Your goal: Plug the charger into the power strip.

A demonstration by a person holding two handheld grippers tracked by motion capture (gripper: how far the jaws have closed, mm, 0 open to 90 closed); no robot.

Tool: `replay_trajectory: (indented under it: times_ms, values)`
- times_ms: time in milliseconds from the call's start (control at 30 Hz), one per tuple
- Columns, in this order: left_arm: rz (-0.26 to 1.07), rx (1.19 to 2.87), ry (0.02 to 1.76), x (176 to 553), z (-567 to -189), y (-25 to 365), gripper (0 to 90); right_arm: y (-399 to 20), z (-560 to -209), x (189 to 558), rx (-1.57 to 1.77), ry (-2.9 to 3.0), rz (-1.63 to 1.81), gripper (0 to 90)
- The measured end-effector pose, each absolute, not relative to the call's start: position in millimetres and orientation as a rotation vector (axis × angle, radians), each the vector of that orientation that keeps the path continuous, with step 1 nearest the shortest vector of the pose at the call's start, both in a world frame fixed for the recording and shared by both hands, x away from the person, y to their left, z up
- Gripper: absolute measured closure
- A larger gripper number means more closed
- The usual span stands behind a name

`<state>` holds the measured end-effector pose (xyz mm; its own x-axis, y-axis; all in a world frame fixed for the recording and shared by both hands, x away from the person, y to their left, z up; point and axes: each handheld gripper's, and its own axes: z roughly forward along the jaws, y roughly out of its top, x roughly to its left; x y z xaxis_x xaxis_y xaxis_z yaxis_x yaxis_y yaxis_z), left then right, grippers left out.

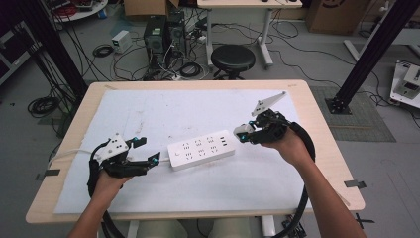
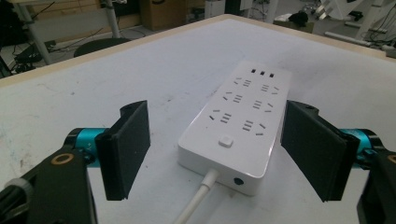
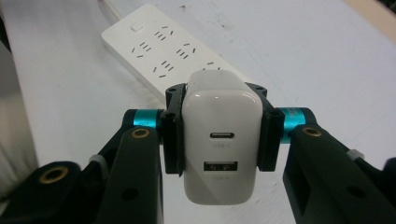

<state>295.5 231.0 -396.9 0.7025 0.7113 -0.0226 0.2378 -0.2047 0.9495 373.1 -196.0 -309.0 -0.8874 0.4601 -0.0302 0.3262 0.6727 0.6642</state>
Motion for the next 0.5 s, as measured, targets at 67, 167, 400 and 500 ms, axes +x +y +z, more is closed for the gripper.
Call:
replay_trajectory:
  times_ms: [67, 167, 400, 500]
  values:
    - [0.514, 1.765, 0.766, 295, -398, 233, 24.3, -187, -306, 376, 0.539, 2.697, 0.963, 63.0]
    - [0.513, 1.766, 0.772, 295, -400, 236, 24.3, -174, -304, 382, 0.428, 2.724, 0.918, 63.0]
    - [0.513, 1.763, 0.777, 295, -402, 241, 24.3, -153, -306, 396, 0.342, 2.782, 0.869, 63.0]
    - [0.511, 1.763, 0.785, 295, -404, 245, 24.3, -147, -307, 405, 0.309, 2.805, 0.862, 63.1]
